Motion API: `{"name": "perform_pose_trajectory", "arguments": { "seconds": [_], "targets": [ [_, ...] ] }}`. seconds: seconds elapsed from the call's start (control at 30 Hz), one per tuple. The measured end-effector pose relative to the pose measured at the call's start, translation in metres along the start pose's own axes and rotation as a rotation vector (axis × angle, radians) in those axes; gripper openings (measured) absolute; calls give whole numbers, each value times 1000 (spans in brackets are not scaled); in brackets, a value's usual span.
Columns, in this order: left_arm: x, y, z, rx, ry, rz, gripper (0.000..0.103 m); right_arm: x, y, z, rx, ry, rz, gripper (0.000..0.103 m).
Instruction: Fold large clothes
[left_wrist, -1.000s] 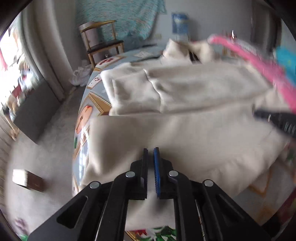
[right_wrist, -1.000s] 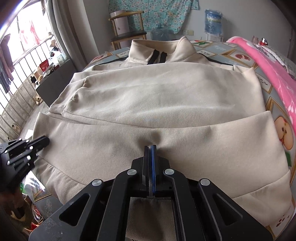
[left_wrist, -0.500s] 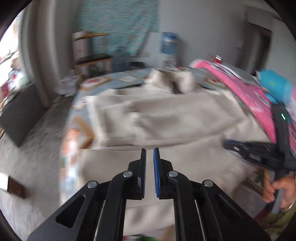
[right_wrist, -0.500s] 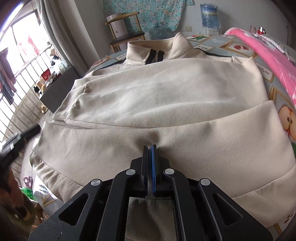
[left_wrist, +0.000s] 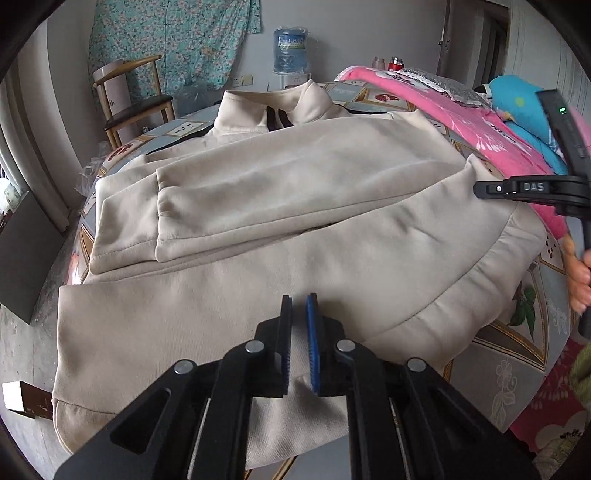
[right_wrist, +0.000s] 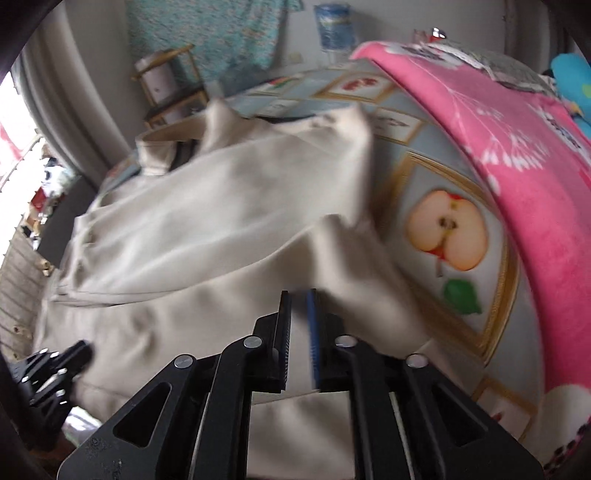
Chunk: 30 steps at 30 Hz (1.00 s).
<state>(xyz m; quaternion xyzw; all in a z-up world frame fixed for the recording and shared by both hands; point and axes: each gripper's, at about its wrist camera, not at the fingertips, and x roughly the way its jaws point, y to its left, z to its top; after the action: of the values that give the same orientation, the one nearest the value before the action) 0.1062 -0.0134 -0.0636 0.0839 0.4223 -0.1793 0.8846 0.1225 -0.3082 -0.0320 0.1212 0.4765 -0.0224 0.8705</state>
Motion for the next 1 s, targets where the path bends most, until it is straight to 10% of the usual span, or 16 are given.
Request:
{"name": "perform_pose_trajectory", "arguments": {
  "seconds": [0.23,0.4,0.63,1.0],
  "targets": [
    [2,6,0,-9,-9,-40,8,-15,-14,-2,46,-41,-83,2],
    [3,9,1,0,-7,-61,8,-56,12,-22,-40,-50,53,34],
    [3,9,0,-5,-8,-68,8,-56,100,-69,-338,3,174,31],
    [4,17,2,-7,9,-126,9,-53,115,-69,-331,38,170,22]
  ]
}}
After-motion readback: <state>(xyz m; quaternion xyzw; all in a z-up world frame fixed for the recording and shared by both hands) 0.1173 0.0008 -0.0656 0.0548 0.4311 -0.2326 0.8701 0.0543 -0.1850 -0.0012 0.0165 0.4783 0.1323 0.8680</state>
